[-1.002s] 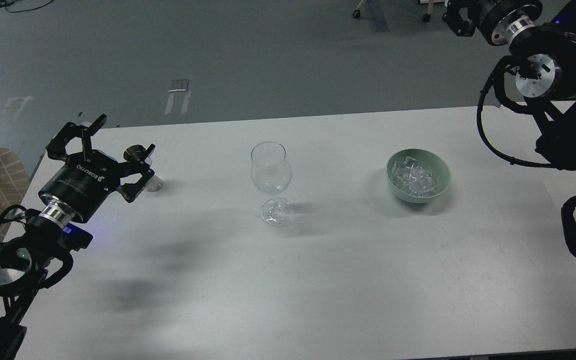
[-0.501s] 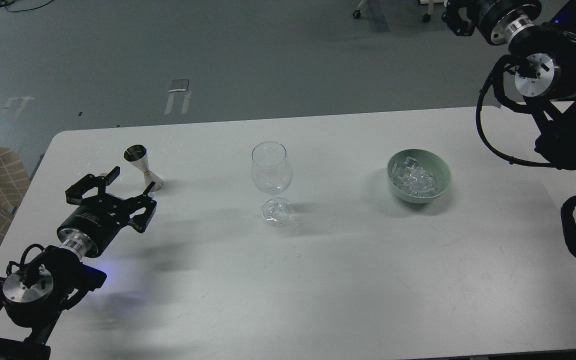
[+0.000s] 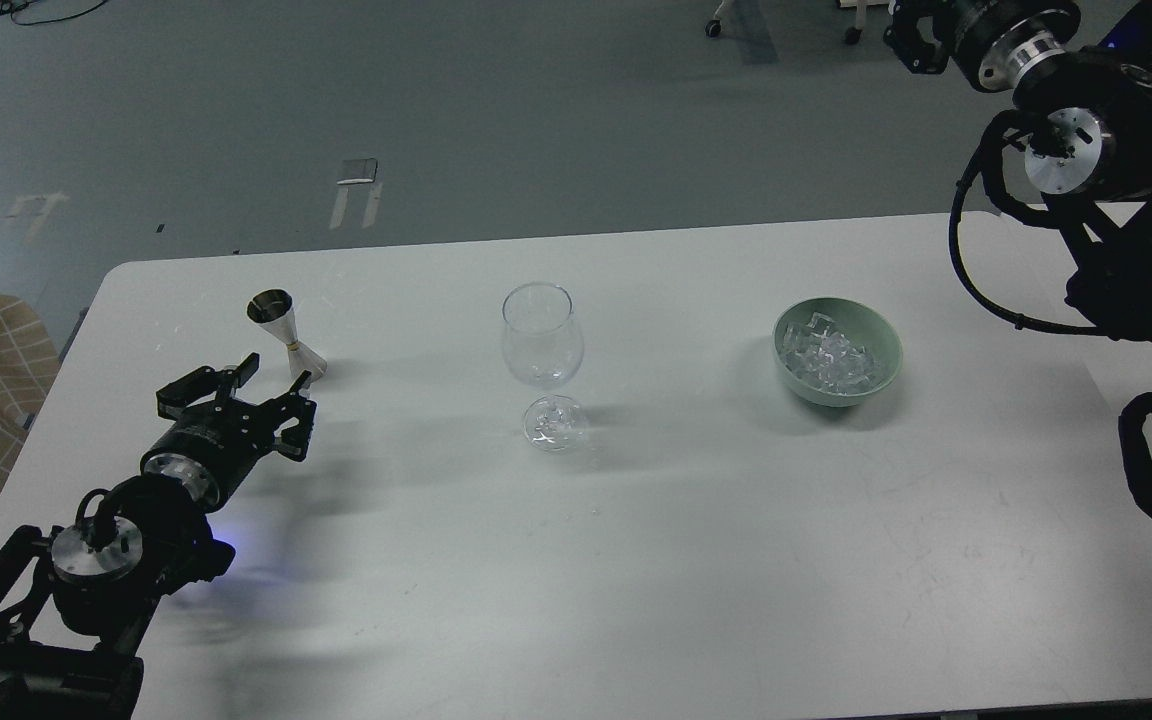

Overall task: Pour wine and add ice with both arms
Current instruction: 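Grasp the metal jigger with the left gripper and pull it nearer, then lift the jigger upright with the left gripper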

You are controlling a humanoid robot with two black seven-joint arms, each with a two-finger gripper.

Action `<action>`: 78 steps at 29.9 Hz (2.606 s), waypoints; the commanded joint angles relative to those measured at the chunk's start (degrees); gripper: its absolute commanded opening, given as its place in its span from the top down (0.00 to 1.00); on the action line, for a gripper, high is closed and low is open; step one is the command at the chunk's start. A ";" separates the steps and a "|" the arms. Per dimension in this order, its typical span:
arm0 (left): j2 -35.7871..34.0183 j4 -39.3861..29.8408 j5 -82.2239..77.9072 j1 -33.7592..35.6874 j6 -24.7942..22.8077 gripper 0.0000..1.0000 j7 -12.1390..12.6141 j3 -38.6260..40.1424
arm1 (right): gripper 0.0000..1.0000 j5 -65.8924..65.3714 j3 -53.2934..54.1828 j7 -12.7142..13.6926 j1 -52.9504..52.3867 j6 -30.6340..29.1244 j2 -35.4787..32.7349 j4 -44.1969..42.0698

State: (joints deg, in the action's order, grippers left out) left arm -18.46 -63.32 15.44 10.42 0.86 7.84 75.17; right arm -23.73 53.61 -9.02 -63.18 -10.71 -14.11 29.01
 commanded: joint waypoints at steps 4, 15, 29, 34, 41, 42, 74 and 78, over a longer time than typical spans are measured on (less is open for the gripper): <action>0.97 7.93 0.12 4.69 -1.64 0.44 0.07 -0.02 | 0.00 0.00 0.00 0.06 0.08 -0.02 -0.04 -0.01; 1.14 14.27 0.47 9.18 -2.70 0.47 0.51 -0.11 | 0.00 0.00 -0.08 0.24 0.08 -0.02 0.05 -0.01; 2.90 14.45 0.03 10.06 -2.62 0.48 0.60 -0.55 | 0.00 -0.09 -0.17 0.32 -0.10 0.07 -0.21 -0.10; 2.99 16.73 0.03 11.81 -2.70 0.48 0.60 -0.46 | 0.00 -0.09 -0.17 0.32 -0.10 0.07 -0.21 -0.10; 3.08 17.35 0.12 12.60 -2.62 0.48 0.60 -0.20 | 0.00 -0.09 -0.17 0.32 -0.01 0.07 -0.30 -0.10; 3.17 17.35 0.12 13.21 -2.62 0.49 0.60 -0.29 | 0.00 -0.09 -0.17 0.32 -0.01 0.07 -0.30 -0.10; 5.01 26.05 0.12 20.60 -3.49 0.56 0.60 -0.20 | 0.00 -0.09 -0.35 0.32 0.43 0.86 -0.39 -0.19; 5.10 26.05 0.12 20.60 -4.28 0.62 0.60 -0.20 | 0.00 -0.09 -0.35 0.32 0.52 0.86 -0.39 -0.19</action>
State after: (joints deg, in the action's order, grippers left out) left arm -13.42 -37.28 15.55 30.97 -2.93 8.42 75.01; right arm -23.82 53.26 -8.70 -62.68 -9.84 -14.51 28.82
